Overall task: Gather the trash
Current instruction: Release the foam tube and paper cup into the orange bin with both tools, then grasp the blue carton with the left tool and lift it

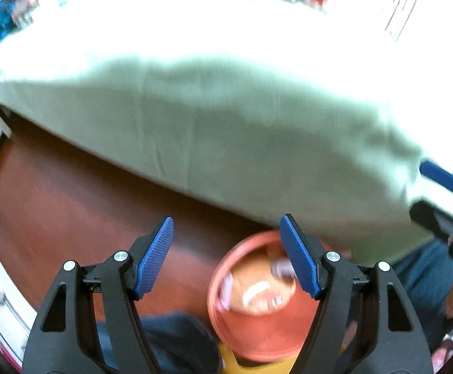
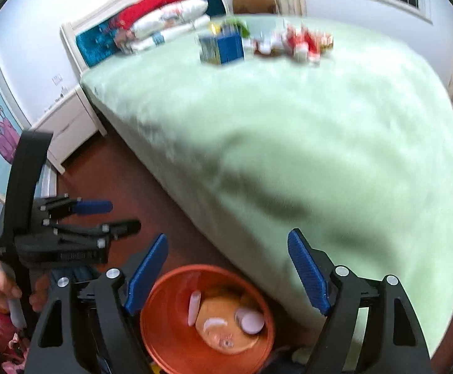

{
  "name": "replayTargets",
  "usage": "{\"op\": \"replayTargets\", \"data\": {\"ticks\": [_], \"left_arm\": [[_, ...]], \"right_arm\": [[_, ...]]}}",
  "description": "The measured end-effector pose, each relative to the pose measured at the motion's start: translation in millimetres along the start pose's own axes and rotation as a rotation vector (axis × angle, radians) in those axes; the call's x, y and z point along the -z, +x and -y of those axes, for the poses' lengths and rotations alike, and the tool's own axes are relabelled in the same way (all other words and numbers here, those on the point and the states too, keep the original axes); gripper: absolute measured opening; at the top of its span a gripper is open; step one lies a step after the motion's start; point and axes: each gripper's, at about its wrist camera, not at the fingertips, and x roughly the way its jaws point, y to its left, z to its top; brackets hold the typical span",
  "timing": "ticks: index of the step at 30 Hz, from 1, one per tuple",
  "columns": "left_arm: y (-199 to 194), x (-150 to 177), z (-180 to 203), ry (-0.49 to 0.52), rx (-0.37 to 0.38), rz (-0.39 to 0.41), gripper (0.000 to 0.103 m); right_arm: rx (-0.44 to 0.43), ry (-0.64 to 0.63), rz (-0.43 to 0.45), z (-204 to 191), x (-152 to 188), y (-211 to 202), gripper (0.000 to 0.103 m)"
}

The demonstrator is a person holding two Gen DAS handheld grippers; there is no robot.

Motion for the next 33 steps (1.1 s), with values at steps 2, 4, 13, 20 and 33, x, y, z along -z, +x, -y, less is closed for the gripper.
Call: {"op": "replayTargets", "data": {"ticks": [2, 4, 13, 20, 33], "left_arm": [[-13, -25, -5, -0.017, -0.007, 0.071, 0.081], [-21, -47, -9, -0.03, -0.003, 0.129, 0.082], [-9, -164, -7, -0.045, 0.074, 0.242, 0.088], [22, -228, -13, -0.313, 0.176, 0.13, 0.088], [79, -265, -22, -0.565, 0.106, -0.052, 0.073]], "right_arm": [[0.0, 0.002, 0.04, 1, -10, -9, 0.078], [-0.003, 0.008, 0.07, 3, -18, -16, 0.078], [0.006, 0.023, 0.12, 11, -28, -28, 0.079], [0.032, 0.04, 0.121, 24, -23, -25, 0.079], [0.015, 0.063, 0.107, 36, -8, -21, 0.079]]}}
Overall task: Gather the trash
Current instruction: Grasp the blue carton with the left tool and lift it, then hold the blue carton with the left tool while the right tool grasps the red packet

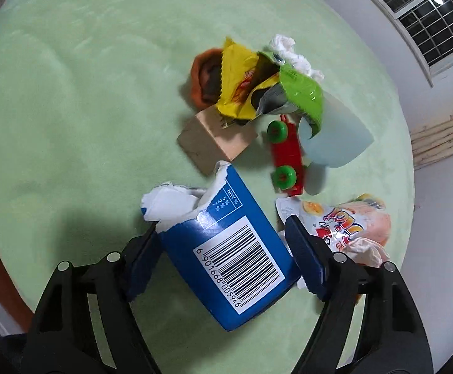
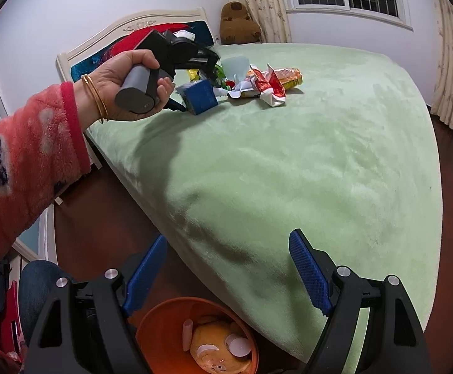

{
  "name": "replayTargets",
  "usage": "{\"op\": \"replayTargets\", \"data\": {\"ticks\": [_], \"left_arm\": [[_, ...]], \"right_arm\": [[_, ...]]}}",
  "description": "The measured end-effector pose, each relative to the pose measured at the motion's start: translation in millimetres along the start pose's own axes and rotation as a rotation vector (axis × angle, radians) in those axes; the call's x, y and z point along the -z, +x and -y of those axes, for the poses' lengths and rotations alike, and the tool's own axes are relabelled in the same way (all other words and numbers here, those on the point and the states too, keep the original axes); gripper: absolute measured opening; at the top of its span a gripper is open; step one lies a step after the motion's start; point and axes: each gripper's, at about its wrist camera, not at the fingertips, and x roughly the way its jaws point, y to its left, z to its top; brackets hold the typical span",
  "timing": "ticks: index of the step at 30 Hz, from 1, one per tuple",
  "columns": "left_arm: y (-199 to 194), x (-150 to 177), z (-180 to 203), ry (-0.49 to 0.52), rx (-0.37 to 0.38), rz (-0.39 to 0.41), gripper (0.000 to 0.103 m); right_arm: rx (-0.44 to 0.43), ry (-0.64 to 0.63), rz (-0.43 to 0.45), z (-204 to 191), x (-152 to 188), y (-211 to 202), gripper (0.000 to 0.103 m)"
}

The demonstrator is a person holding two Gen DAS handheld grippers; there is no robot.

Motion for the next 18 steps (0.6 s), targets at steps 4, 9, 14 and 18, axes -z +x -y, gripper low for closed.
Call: {"op": "replayTargets", "data": {"ticks": [4, 9, 14, 18], "left_arm": [[-11, 4, -3, 0.023, 0.017, 0.028, 0.051], [-33, 12, -4, 0.088, 0.038, 0.07, 0.05], [-63, 27, -14, 0.136, 0.098, 0.104, 0.05], [-83, 46, -18, 0.197, 0.119, 0.139, 0.05]], "right_arm": [[-0.003, 0.007, 0.008, 2, 0, -2, 0.079], [0.001, 0.015, 0.009, 3, -1, -2, 0.079], [0.007, 0.007, 0.01, 1, -7, 0, 0.079], [0.028, -0.007, 0.025, 0, -20, 3, 0.079]]}}
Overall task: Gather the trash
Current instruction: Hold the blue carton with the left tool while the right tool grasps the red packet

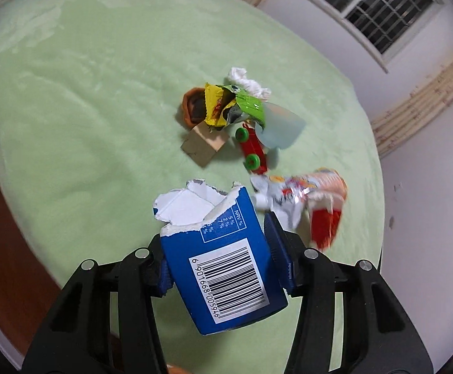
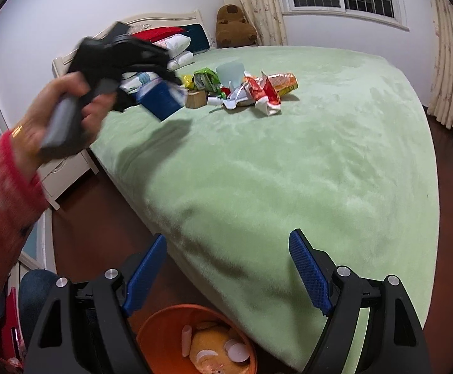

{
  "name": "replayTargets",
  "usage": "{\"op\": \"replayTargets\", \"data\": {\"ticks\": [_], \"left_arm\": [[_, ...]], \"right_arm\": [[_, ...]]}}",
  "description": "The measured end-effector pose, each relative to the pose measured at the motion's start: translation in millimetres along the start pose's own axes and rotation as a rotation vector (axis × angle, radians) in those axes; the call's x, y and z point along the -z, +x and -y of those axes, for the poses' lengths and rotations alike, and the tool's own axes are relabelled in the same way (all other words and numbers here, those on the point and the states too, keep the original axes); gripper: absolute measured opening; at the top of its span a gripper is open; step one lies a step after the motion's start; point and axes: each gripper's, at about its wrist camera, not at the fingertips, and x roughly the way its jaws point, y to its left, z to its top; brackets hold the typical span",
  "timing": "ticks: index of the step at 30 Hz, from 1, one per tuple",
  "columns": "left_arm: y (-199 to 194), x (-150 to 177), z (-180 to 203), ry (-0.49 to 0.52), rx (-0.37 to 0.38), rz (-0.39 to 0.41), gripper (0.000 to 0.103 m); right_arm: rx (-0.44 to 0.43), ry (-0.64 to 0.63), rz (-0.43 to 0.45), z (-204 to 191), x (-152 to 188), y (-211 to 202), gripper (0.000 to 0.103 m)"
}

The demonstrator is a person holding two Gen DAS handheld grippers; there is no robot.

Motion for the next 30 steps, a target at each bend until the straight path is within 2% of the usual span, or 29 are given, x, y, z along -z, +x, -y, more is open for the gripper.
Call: {"op": "replayTargets", "data": {"ticks": [5, 11, 18, 21, 23, 24, 26, 30], "left_arm": [[-27, 43, 0, 0.109, -0.008, 0.036, 0.05], [-51, 92, -15, 0.178, -0.005, 0.05, 0.05], [-75, 114, -30, 0.175, -0.005, 0.076, 0.05], [-79, 114, -36, 0.154, 0.007, 0.073, 0.05], [-80, 114, -39, 0.144, 0.011, 0.07, 0.05], [-80, 115, -39, 0.148, -0.002, 0.074, 0.05], [-81, 116, -40, 0.154, -0.009, 0.077, 0.05], [-82, 115, -41, 0.153, -0.001, 0.08, 0.05]], "right_arm": [[0.036, -0.033, 0.036, -2, -25, 6, 0.079], [0.106, -0.076, 0.086, 6, -83, 34, 0.079], [0.21, -0.085, -0.036, 22, -156, 124, 0.079], [0.218, -0.057, -0.094, 29, -169, 154, 0.07], [0.232, -0.03, -0.138, 35, -172, 169, 0.058], [0.216, -0.004, -0.165, 40, -172, 174, 0.034], [0.205, 0.014, -0.167, 42, -171, 172, 0.033], [0.21, -0.03, -0.129, 34, -167, 151, 0.032]]}}
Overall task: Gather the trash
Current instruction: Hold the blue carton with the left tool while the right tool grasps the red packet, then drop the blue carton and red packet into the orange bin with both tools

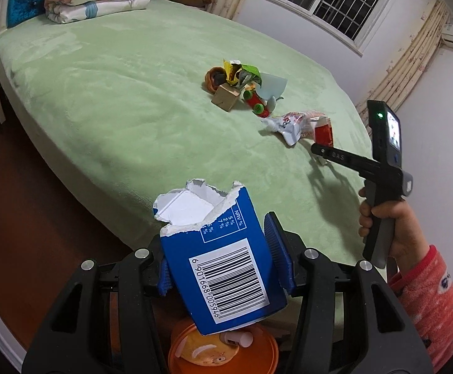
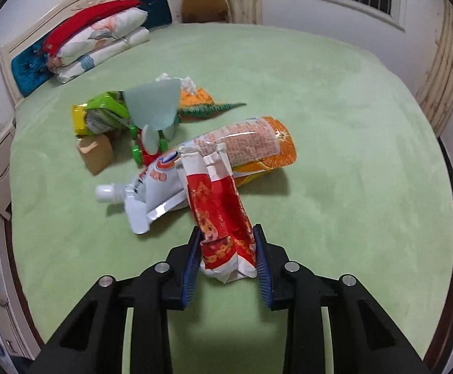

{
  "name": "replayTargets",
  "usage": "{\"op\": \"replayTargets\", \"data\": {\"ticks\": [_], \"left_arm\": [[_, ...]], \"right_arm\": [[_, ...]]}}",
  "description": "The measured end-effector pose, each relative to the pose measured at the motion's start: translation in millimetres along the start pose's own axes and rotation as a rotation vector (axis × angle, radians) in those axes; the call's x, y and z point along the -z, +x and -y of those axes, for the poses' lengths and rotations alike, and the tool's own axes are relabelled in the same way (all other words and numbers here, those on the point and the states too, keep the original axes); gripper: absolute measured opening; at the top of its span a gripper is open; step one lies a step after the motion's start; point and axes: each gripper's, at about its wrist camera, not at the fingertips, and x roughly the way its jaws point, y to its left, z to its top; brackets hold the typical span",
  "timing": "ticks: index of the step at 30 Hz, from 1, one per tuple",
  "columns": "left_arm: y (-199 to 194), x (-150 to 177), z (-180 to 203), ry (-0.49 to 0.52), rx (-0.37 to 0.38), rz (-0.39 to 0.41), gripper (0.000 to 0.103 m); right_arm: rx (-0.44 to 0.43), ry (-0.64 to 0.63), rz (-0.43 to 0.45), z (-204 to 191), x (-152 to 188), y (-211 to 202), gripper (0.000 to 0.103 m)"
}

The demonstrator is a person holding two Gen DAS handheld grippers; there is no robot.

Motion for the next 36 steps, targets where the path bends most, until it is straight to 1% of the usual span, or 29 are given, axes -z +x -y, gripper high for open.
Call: {"op": "replayTargets", "data": {"ticks": [6, 12, 16, 19, 21, 24, 27, 29, 32, 33, 34, 36], "left_arm": [[-4, 0, 7, 0.014, 0.008, 0.009, 0.05], [-16, 0, 17, 0.054, 0.0, 0.026, 0.05], [-26, 1, 21, 0.077, -0.009, 0.04, 0.05], [-33, 3, 24, 0.104, -0.014, 0.044, 0.05], [-35, 9, 27, 0.132, -0.006, 0.034, 0.05], [-32, 23, 28, 0.171, 0.001, -0.002, 0.05], [-24, 42, 25, 0.192, 0.004, -0.055, 0.05], [-17, 55, 20, 0.19, 0.001, -0.087, 0.05], [0, 80, 10, 0.172, -0.001, -0.152, 0.05], [8, 90, 6, 0.163, -0.006, -0.185, 0.05], [15, 98, 3, 0.156, -0.01, -0.214, 0.05], [33, 120, -3, 0.147, -0.015, -0.285, 0.05]], "right_arm": [[-0.028, -0.011, 0.067, 2, 6, -41, 0.032], [-0.115, -0.066, 0.167, -11, 19, -109, 0.032], [-0.181, -0.106, 0.227, -23, 41, -154, 0.032], [-0.228, -0.133, 0.231, -31, 62, -173, 0.032], [-0.27, -0.143, 0.212, -37, 80, -180, 0.033], [-0.299, -0.155, 0.174, -42, 104, -180, 0.033], [-0.323, -0.151, 0.111, -47, 132, -173, 0.033], [-0.338, -0.138, 0.047, -49, 154, -161, 0.033], [-0.35, -0.131, -0.043, -55, 185, -143, 0.033], [-0.352, -0.128, -0.068, -57, 193, -138, 0.033], [-0.355, -0.121, -0.113, -59, 206, -127, 0.033], [-0.351, -0.109, -0.164, -64, 225, -114, 0.033]]}}
